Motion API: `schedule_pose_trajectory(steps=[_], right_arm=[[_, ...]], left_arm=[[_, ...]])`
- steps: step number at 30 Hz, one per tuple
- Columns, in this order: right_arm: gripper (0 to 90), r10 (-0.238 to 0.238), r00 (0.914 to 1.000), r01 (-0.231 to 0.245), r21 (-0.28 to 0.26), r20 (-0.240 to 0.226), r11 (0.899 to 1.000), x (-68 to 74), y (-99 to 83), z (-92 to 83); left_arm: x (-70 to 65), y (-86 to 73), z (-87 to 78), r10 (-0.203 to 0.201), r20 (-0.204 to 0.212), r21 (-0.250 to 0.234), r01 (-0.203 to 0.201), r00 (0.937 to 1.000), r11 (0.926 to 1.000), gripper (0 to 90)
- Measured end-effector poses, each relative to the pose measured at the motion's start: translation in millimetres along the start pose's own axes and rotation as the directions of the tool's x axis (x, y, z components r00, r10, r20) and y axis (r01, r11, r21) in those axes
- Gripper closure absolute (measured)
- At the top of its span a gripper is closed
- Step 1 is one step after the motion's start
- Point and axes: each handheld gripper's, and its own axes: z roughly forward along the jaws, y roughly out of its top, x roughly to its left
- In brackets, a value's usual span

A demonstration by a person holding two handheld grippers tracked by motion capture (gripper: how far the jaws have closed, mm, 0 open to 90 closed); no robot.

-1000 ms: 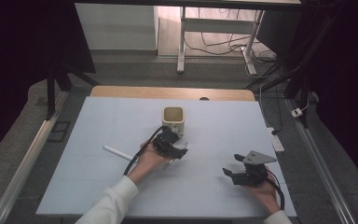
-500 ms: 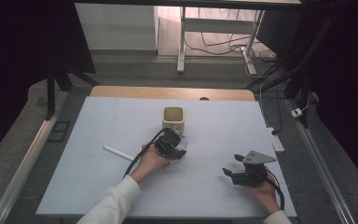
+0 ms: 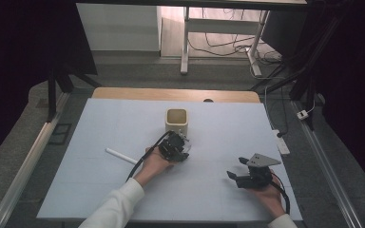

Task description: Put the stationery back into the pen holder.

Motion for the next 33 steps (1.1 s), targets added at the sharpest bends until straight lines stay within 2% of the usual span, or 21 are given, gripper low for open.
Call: schedule_pose_trajectory(steps=[8,18,26,33], right_arm=[[23.7,0.002,1.0000,-0.002,-0.001,0.006,1.000,-0.8,0.1,-1.0],[23.7,0.010,0.9999,-0.010,-0.005,0.008,1.000,-1.3,0.3,-1.8],[23.7,0.006,0.9999,-0.006,-0.003,0.011,1.000,-1.3,0.1,-1.0],[23.7,0.006,0.9999,-0.006,0.004,0.013,1.000,-1.5,-0.2,-0.8]], left_arm=[[-1.1,0.6,0.3,-0.006,-0.026,0.008,0.007,0.9996,0.9999,73.5],[-6.0,3.5,0.5,-0.004,-0.053,0.027,0.005,0.9986,0.9996,77.2],[-5.4,3.4,0.5,0.008,-0.045,0.023,-0.007,0.9990,0.9997,78.9],[-0.2,1.9,-2.5,0.004,-0.013,0.000,-0.004,0.9999,1.0000,79.0]])
